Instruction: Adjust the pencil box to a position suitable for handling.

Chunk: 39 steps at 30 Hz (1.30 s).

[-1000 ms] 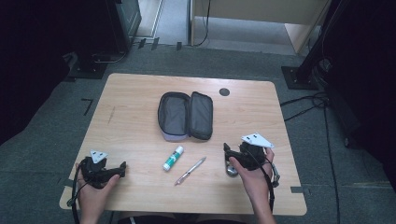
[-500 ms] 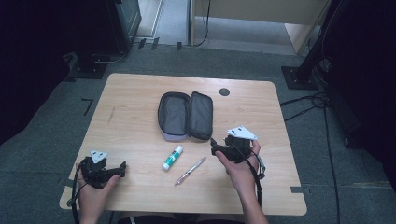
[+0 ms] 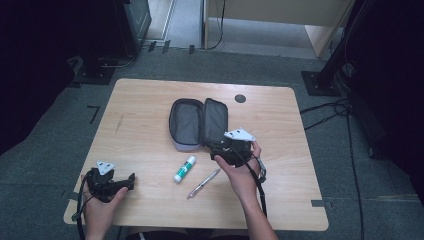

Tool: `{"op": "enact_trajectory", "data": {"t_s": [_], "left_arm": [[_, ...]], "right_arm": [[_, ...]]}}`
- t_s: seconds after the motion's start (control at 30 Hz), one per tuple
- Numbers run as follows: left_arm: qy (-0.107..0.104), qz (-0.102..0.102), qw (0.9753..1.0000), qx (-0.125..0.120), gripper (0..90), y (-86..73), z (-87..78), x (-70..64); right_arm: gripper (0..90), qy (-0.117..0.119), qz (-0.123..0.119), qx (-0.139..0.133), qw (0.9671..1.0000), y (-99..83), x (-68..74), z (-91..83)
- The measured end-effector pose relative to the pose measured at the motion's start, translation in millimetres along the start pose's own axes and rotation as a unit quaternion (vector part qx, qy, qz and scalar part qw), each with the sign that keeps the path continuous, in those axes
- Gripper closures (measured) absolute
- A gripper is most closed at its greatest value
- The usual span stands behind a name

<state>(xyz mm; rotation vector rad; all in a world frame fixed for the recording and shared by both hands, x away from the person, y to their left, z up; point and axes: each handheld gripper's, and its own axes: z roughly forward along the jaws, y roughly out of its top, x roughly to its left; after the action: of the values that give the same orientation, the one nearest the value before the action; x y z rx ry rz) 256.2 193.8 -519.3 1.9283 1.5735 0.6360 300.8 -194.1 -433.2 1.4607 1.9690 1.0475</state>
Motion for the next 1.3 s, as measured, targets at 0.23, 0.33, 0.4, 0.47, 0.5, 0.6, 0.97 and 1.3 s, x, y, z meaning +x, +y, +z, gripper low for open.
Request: {"op": "enact_trajectory", "data": {"t_s": [0.23,0.33,0.4,0.47,0.5,0.6,0.97,1.3], "left_arm": [[-0.001,0.004,1.0000,0.002,0.0,0.1,-0.2,0.1],[-0.002,0.004,1.0000,0.001,0.0,0.1,-0.1,-0.1],[-0.003,0.004,1.0000,0.001,0.0,0.1,-0.2,-0.1],[-0.003,0.005,1.0000,0.002,0.0,0.1,-0.2,-0.1],[-0.003,0.005,1.0000,0.002,0.0,0.1,-0.2,-0.1],[-0.004,0.006,1.0000,0.002,0.0,0.1,-0.3,-0.1],[-0.006,0.007,1.0000,0.002,0.0,0.2,-0.2,-0.4],[-0.006,0.006,1.0000,0.001,0.0,0.2,0.0,-0.7]], "right_arm": [[48.3,0.035,-0.008,0.003,0.9993,4.3,9.5,16.6],[55.5,0.041,-0.005,0.008,0.9991,5.6,10.6,22.9],[59.2,0.048,-0.002,0.012,0.9988,6.2,11.7,27.8],[61.7,0.050,-0.004,0.016,0.9986,6.7,12.8,31.8],[62.9,0.050,-0.004,0.019,0.9985,7.0,13.5,34.3],[67.4,0.050,-0.002,0.026,0.9984,7.8,15.2,43.0],[73.1,0.031,-0.008,0.041,0.9986,11.0,18.5,69.1],[76.8,0.013,-0.008,0.055,0.9983,10.0,22.3,84.2]]}}
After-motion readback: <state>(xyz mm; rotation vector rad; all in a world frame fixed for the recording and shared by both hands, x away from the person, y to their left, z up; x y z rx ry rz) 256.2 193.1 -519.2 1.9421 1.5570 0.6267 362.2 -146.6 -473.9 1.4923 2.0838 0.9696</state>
